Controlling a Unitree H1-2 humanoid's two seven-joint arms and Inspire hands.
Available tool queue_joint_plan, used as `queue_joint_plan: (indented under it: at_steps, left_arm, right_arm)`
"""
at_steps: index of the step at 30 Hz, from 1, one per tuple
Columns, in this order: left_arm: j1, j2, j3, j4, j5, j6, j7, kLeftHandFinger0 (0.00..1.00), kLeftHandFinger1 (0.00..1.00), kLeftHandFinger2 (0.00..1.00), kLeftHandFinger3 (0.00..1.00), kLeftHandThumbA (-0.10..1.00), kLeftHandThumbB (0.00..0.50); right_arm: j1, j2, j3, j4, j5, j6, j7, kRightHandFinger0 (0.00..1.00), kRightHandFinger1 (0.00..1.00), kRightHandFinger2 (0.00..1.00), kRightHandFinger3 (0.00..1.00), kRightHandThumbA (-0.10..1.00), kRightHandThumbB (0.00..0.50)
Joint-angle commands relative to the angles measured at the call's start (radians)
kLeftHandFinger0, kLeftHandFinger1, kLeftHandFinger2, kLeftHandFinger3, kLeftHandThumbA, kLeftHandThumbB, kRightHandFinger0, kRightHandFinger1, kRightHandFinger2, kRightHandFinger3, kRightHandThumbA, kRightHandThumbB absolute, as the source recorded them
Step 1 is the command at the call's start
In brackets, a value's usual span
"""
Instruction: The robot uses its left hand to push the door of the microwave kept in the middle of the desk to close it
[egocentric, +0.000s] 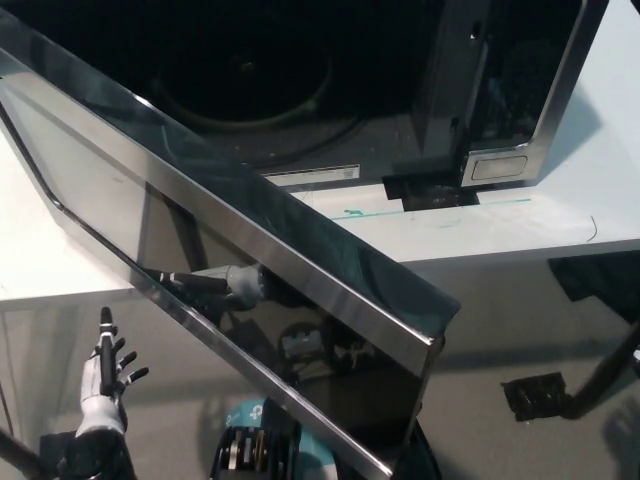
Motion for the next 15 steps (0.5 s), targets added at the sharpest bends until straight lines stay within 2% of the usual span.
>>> queue_joint_plan:
  at_steps: [1, 3, 5, 7, 8, 9, 10, 11, 12, 13, 15]
  left_arm:
    - [0.054, 0.002, -0.037, -0.119, 0.036, 0.011, 0.012, 0.75, 0.90, 0.96, 0.91, 0.96, 0.019]
    - [0.080, -0.001, -0.039, -0.157, 0.037, 0.014, 0.025, 0.70, 0.84, 0.93, 0.88, 0.94, 0.056]
    - [0.115, 0.002, -0.049, -0.210, 0.060, 0.005, 0.038, 0.62, 0.78, 0.88, 0.83, 0.93, 0.035]
    - [0.142, 0.003, -0.057, -0.268, 0.061, 0.024, 0.030, 0.62, 0.77, 0.87, 0.80, 0.91, 0.030]
    - [0.199, -0.003, -0.063, -0.374, 0.083, 0.043, 0.039, 0.58, 0.72, 0.81, 0.74, 0.86, 0.022]
    - [0.235, -0.009, -0.068, -0.439, 0.106, 0.050, 0.055, 0.54, 0.69, 0.79, 0.72, 0.84, 0.019]
    - [0.250, -0.025, -0.060, -0.481, 0.098, 0.062, 0.063, 0.45, 0.64, 0.74, 0.68, 0.80, 0.021]
    - [0.263, -0.029, -0.060, -0.499, 0.101, 0.055, 0.067, 0.41, 0.58, 0.69, 0.65, 0.78, 0.017]
    - [0.302, -0.031, -0.062, -0.526, 0.120, -0.013, 0.076, 0.31, 0.49, 0.61, 0.58, 0.74, 0.006]
    - [0.306, -0.031, -0.063, -0.530, 0.122, -0.016, 0.077, 0.30, 0.48, 0.60, 0.57, 0.73, 0.005]
    - [0.367, -0.035, -0.068, -0.604, 0.138, -0.009, 0.070, 0.26, 0.41, 0.54, 0.54, 0.79, 0.035]
  right_arm:
    - [-0.024, -0.020, -0.006, -0.005, 0.034, -0.070, 0.007, 0.64, 0.82, 0.87, 0.86, 0.15, 0.125]
    - [-0.026, -0.022, -0.003, 0.003, 0.030, -0.078, -0.001, 0.62, 0.80, 0.86, 0.85, 0.17, 0.147]
    - [-0.026, -0.022, -0.002, 0.005, 0.028, -0.083, -0.006, 0.60, 0.80, 0.84, 0.84, 0.24, 0.184]
    - [-0.026, -0.027, 0.000, 0.006, 0.030, -0.084, -0.003, 0.63, 0.81, 0.86, 0.87, 0.26, 0.179]
    - [-0.023, -0.025, 0.002, 0.000, 0.028, -0.081, -0.007, 0.63, 0.80, 0.85, 0.88, 0.25, 0.168]
    - [-0.022, -0.027, 0.007, 0.000, 0.021, -0.077, -0.008, 0.63, 0.80, 0.84, 0.90, 0.25, 0.171]
    - [-0.026, -0.034, 0.006, 0.004, 0.023, -0.080, -0.008, 0.64, 0.80, 0.86, 0.92, 0.26, 0.175]
    - [-0.026, -0.034, 0.005, 0.003, 0.026, -0.077, -0.006, 0.64, 0.80, 0.86, 0.93, 0.26, 0.169]
    - [-0.025, -0.033, 0.004, 0.000, 0.034, -0.080, 0.007, 0.67, 0.82, 0.88, 0.96, 0.25, 0.153]
    - [-0.025, -0.033, 0.005, 0.001, 0.035, -0.081, 0.009, 0.67, 0.82, 0.88, 0.96, 0.24, 0.152]
    - [-0.022, -0.037, 0.010, 0.001, 0.030, -0.084, 0.008, 0.70, 0.83, 0.88, 0.96, 0.26, 0.154]
